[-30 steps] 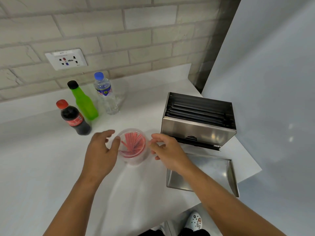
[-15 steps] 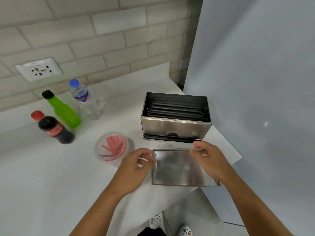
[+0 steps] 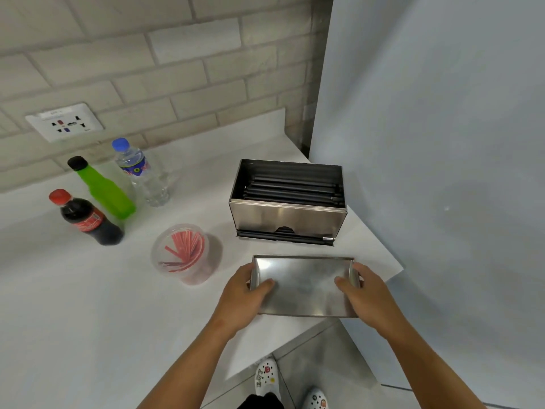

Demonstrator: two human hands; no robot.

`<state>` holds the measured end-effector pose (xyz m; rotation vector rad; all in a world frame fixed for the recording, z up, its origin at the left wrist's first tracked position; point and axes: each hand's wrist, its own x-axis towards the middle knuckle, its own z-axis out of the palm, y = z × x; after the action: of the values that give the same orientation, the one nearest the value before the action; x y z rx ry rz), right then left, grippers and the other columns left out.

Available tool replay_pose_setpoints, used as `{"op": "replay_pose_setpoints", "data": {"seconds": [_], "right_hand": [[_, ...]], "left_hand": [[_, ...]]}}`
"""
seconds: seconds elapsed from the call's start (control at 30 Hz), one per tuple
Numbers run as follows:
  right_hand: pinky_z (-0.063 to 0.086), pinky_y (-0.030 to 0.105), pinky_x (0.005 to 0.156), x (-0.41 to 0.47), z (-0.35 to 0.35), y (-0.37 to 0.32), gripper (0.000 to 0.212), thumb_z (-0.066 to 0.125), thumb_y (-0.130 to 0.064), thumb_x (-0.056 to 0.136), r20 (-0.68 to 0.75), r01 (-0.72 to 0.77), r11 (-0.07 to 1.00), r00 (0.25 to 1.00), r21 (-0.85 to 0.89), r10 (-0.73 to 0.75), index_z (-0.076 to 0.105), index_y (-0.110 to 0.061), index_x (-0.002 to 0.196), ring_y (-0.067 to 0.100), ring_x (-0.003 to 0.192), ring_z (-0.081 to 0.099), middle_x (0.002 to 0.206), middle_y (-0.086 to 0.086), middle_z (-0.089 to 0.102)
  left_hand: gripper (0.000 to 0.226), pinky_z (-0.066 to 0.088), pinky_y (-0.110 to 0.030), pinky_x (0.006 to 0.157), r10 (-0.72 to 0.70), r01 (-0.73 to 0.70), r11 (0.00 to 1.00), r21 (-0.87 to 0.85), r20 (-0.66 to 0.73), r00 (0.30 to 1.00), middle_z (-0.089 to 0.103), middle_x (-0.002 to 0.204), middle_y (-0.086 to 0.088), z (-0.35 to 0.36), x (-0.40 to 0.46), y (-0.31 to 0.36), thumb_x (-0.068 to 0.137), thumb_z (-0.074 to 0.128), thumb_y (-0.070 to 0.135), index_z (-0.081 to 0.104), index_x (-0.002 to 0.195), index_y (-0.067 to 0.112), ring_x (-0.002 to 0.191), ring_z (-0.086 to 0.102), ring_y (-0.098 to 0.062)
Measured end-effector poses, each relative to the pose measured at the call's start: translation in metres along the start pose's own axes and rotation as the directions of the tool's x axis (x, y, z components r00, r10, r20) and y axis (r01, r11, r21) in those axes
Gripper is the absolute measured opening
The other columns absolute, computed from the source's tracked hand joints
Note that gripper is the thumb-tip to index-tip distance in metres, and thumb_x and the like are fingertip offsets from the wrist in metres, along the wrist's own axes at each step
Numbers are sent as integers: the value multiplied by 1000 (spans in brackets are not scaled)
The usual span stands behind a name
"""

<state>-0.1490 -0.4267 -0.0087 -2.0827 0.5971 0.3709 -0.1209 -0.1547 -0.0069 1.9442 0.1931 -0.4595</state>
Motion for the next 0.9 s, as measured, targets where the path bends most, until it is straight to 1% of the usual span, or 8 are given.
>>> {"op": "replay_pose_setpoints", "data": {"seconds": [0.13, 0.23, 0.43, 0.53, 0.6, 0.7, 0.8, 0.9], "right_hand": [[42, 47, 115, 0, -4, -6, 78, 64, -49, 99, 2, -47, 999, 999, 11, 46, 30, -19, 162, 34, 147, 45, 166, 7, 39], [48, 46, 110, -1, -13, -10, 70, 66, -48, 98, -49, -18, 999, 999, 27, 19, 42, -19, 157, 34, 137, 54, 159, 8, 49], [54, 35, 86, -4, -24, -19, 47, 70, -40, 98, -30, 20, 991, 999, 133, -16, 67, -12, 135, 33, 117, 66, 131, 9, 69], [56, 36, 79, -5, -30, -25, 28, 71, -34, 98, 31, 37, 981, 999, 189, -44, 77, -10, 110, 36, 109, 70, 110, 12, 76], [59, 41, 83, -5, -35, -27, 19, 73, -28, 97, 55, 60, 971, 996, 231, -75, 82, -12, 97, 35, 103, 74, 99, 14, 79], [58, 38, 86, -6, -43, -31, 15, 74, -16, 96, 117, 53, 960, 989, 274, -88, 83, -15, 107, 32, 101, 76, 104, 9, 82], [60, 32, 74, -13, -50, -36, 35, 70, -1, 95, 197, 55, 951, 973, 303, -119, 87, -31, 92, 20, 87, 80, 96, 3, 84], [64, 32, 69, -19, -58, -43, 29, 72, -1, 95, 190, 13, 873, 974, 488, -120, 88, -24, 85, 21, 82, 82, 97, 5, 83]], "left_hand": [[36, 48, -2, 64, 72, -75, 997, -34, -89, 993, 67, 116, 27, -3, -11, 3, 93, 73, 32, 61, 126, 39, 105, 66, 3], [42, 47, -5, 79, 161, -161, 987, 2, -94, 982, 66, 137, 15, -14, -21, 12, 98, 70, 32, 61, 139, 34, 118, 63, -2], [82, 43, -17, 108, 375, -374, 920, 118, 14, 927, 33, 162, 37, -29, -47, 40, 82, 52, 87, 27, 156, 61, 140, 44, 7], [95, 23, -6, 110, 467, -480, 848, 224, 113, 877, 3, 165, 45, -31, -52, 48, 85, 58, 82, -3, 155, 66, 143, 13, 28], [98, 17, 4, 107, 499, -511, 817, 265, 119, 859, -10, 165, 44, -34, -51, 55, 85, 65, 72, -8, 150, 71, 140, 6, 32], [85, 18, 12, 99, 552, -542, 779, 314, 66, 831, -21, 160, 48, -38, -49, 67, 86, 64, 59, -3, 134, 80, 138, 9, 30], [69, 22, 5, 108, 633, -600, 738, 308, -11, 774, 2, 166, 37, -46, -43, 79, 85, 63, 53, 12, 124, 77, 148, 24, 6], [59, 31, -1, 107, 717, -673, 687, 275, -100, 690, 32, 158, 25, -57, -34, 89, 86, 69, 55, 22, 121, 68, 138, 37, 12]]}}
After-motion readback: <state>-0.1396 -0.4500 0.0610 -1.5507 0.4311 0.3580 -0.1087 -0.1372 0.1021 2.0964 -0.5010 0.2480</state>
